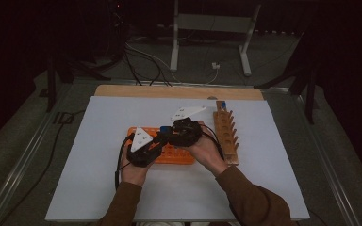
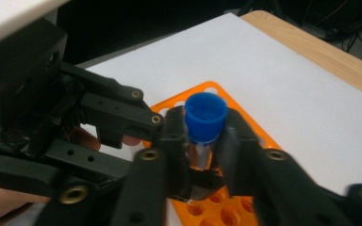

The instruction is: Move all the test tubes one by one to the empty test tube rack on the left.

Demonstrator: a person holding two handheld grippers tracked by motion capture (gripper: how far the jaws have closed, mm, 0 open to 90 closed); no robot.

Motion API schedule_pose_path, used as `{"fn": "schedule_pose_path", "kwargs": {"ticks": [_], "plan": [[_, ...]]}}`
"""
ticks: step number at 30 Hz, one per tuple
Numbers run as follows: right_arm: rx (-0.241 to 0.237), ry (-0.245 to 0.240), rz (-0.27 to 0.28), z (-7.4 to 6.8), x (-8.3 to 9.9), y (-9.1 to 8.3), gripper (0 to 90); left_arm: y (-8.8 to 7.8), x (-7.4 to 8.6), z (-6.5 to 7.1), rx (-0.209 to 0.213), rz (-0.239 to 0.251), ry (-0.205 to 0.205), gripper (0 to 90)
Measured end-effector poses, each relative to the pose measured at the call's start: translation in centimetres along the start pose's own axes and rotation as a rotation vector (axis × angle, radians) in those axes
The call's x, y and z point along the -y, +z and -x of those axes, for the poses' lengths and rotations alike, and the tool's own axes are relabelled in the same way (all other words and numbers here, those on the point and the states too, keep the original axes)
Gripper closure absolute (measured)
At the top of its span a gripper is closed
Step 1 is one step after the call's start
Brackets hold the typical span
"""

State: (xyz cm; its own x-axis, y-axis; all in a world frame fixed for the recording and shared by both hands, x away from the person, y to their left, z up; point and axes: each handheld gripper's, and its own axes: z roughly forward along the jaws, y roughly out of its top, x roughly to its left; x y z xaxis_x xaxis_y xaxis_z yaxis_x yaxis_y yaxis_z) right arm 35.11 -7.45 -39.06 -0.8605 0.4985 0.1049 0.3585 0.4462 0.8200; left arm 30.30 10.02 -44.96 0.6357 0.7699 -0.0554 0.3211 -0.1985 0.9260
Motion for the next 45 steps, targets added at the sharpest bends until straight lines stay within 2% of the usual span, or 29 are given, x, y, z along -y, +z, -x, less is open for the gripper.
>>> {"fn": "schedule_pose_path", "kwargs": {"ticks": [5, 8, 9, 10, 13, 16, 26, 29, 32, 33, 39, 45], "plan": [[-0.013, 0.027, 0.026, 0.5, -0.1, -0.6, 49.7, 0.0, 0.2, -0.3, -0.012, 0.003, -0.015, 77.9], [-0.018, 0.045, 0.040, 0.8, -0.1, -1.0, 42.1, 0.1, 0.3, -0.4, -0.014, 0.005, -0.023, 77.9], [-0.018, 0.045, 0.040, 0.8, -0.1, -1.0, 42.1, 0.1, 0.4, -0.4, -0.015, 0.005, -0.025, 77.9], [-0.008, 0.044, 0.043, 0.9, 0.0, -1.3, 35.3, 0.2, 0.4, -0.4, -0.017, 0.005, -0.027, 78.0], [0.015, 0.037, 0.044, 1.2, 0.1, -1.7, 27.3, 0.3, 0.4, -0.4, -0.015, 0.007, -0.028, 78.0], [0.048, 0.040, 0.047, 1.5, 0.3, -2.1, 15.1, 0.4, 0.5, -0.3, -0.013, 0.007, -0.023, 77.9], [0.099, 0.066, 0.082, 3.0, 1.0, -3.9, 2.2, 1.1, 0.8, 0.3, 0.001, -0.001, -0.022, 78.0], [0.133, 0.077, 0.080, 3.6, 1.3, -4.4, 0.0, 1.3, 1.0, 0.5, 0.007, -0.005, -0.018, 77.9], [0.139, 0.089, 0.086, 4.1, 1.6, -4.7, 0.0, 1.4, 1.1, 0.6, 0.010, -0.009, -0.016, 77.9], [0.156, 0.096, 0.090, 4.5, 1.9, -5.1, 0.0, 1.6, 1.3, 0.7, 0.012, -0.015, -0.017, 77.9], [0.164, 0.105, 0.092, 5.1, 2.5, -5.8, 0.0, 1.9, 1.7, 0.8, 0.024, -0.021, -0.026, 77.9], [0.164, 0.108, 0.094, 5.4, 3.1, -6.1, 0.0, 2.5, 2.4, 1.0, 0.030, -0.073, -0.003, 77.9]]}}
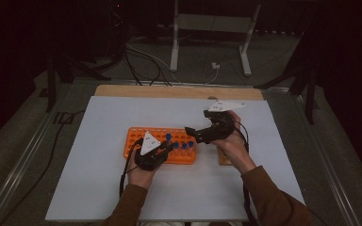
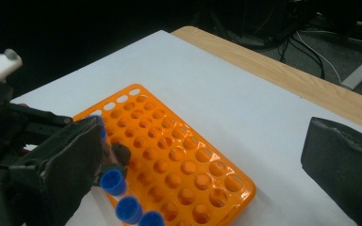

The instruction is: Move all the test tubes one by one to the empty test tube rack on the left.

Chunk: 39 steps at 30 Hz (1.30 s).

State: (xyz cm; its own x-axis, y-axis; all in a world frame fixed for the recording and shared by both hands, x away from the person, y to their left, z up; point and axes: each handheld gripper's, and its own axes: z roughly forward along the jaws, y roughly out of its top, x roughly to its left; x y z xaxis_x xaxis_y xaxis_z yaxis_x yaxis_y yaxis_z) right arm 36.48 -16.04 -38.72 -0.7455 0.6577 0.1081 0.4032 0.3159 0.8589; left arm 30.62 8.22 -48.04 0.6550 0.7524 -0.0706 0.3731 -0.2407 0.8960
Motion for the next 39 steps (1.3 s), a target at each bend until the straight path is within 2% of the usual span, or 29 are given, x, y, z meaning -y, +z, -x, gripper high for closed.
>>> {"fn": "schedule_pose_path", "kwargs": {"ticks": [6, 14, 25, 28, 33, 39], "plan": [[0.000, 0.005, 0.006, 0.4, 0.3, -0.4, 0.0, 0.6, 0.5, 0.1, -0.004, -0.075, 0.027, 77.9], [0.004, 0.014, 0.013, 0.9, 0.5, -0.8, 0.0, 1.2, 1.0, 0.5, -0.013, -0.130, 0.062, 78.4], [0.017, 0.027, 0.015, 1.5, 0.5, -0.9, 0.0, 1.1, 0.9, 0.4, -0.007, -0.137, 0.051, 78.0], [0.025, 0.033, 0.018, 1.8, 0.5, -1.0, 0.1, 1.0, 0.9, 0.2, 0.006, -0.135, 0.025, 76.5], [0.032, 0.038, 0.019, 2.1, 0.5, -1.1, 0.1, 0.9, 0.9, 0.0, 0.012, -0.134, 0.009, 69.3], [0.035, 0.040, 0.023, 2.3, 0.5, -1.2, 0.1, 0.2, 0.7, -0.6, 0.045, -0.107, -0.018, 57.6]]}}
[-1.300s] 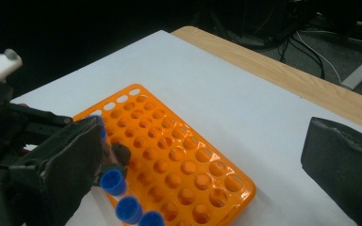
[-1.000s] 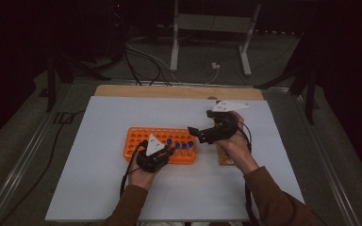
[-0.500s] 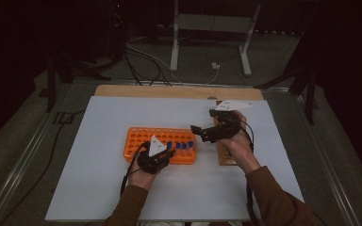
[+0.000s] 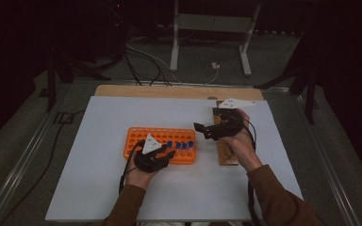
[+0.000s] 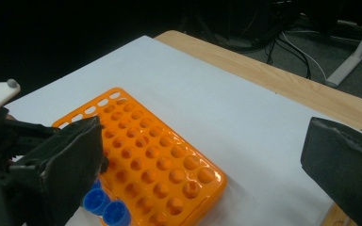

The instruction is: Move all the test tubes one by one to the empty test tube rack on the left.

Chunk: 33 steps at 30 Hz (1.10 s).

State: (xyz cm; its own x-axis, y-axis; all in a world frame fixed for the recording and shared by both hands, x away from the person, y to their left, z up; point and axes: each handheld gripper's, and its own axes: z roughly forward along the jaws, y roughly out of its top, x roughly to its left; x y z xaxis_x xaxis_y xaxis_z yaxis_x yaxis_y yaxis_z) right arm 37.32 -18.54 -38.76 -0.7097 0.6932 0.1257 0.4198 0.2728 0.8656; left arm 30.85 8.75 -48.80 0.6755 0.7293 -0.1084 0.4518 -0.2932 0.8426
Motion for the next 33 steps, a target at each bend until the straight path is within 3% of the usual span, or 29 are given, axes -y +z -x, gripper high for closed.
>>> {"fn": "schedule_pose_path", "kwargs": {"ticks": [2, 6, 9, 15, 17, 25, 33], "plan": [[0.001, 0.001, 0.001, 0.0, 0.0, 0.0, 0.1, -0.3, -0.1, -0.3, 0.026, 0.013, -0.021, 53.0], [0.002, 0.004, 0.005, 0.1, 0.0, -0.1, 0.1, -1.0, -0.3, -0.6, 0.036, 0.044, -0.025, 48.1], [0.004, 0.004, 0.005, 0.1, 0.0, -0.1, 0.1, -1.3, -0.5, -0.7, 0.039, 0.052, -0.034, 39.3], [0.007, 0.003, 0.008, 0.1, -0.2, -0.1, 0.1, -2.0, -0.8, -1.0, 0.010, 0.073, -0.029, 26.4], [0.009, 0.003, 0.011, 0.2, -0.3, -0.1, 0.1, -2.4, -1.0, -1.1, -0.014, 0.081, -0.034, 17.3], [0.022, 0.003, 0.018, 0.4, -0.6, -0.2, 0.1, -3.0, -1.1, -1.6, -0.040, 0.103, -0.062, 2.8], [0.046, 0.016, 0.021, 1.4, -1.1, -0.3, 0.1, -3.2, -1.1, -2.0, -0.059, 0.111, -0.071, 0.8]]}}
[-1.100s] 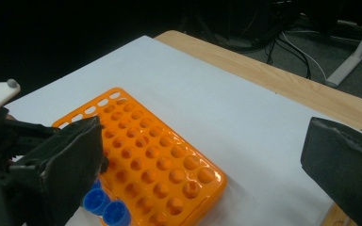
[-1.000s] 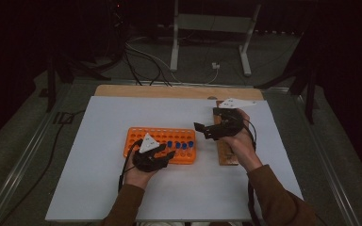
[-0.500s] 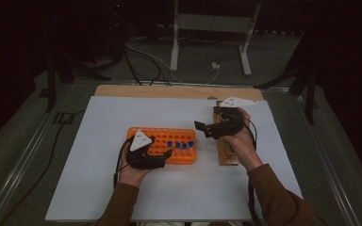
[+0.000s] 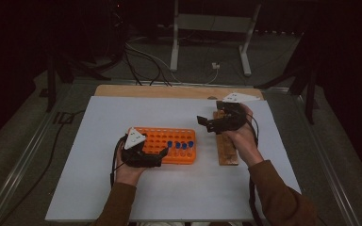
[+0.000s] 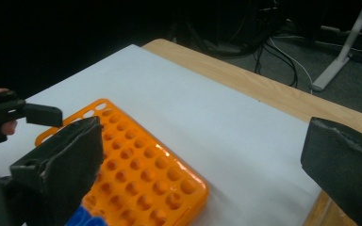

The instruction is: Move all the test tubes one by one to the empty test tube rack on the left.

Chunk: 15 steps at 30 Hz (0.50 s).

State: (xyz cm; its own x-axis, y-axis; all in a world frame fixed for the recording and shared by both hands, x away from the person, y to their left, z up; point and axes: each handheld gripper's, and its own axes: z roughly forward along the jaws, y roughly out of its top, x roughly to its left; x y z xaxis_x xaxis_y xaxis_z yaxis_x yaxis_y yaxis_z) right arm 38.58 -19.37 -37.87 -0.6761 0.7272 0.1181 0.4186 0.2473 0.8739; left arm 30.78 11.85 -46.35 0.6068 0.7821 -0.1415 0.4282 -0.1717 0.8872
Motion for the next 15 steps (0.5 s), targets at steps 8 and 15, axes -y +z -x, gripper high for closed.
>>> {"fn": "schedule_pose_path", "kwargs": {"ticks": [8, 15], "plan": [[0.030, 0.017, 0.000, 1.4, -0.4, 0.1, 0.1, -0.1, 0.0, -0.2, -0.014, 0.011, -0.011, 0.7], [0.071, 0.047, 0.005, 3.3, -0.4, 0.3, 1.7, -0.1, 0.0, -0.3, -0.016, 0.011, -0.015, 0.8]]}}
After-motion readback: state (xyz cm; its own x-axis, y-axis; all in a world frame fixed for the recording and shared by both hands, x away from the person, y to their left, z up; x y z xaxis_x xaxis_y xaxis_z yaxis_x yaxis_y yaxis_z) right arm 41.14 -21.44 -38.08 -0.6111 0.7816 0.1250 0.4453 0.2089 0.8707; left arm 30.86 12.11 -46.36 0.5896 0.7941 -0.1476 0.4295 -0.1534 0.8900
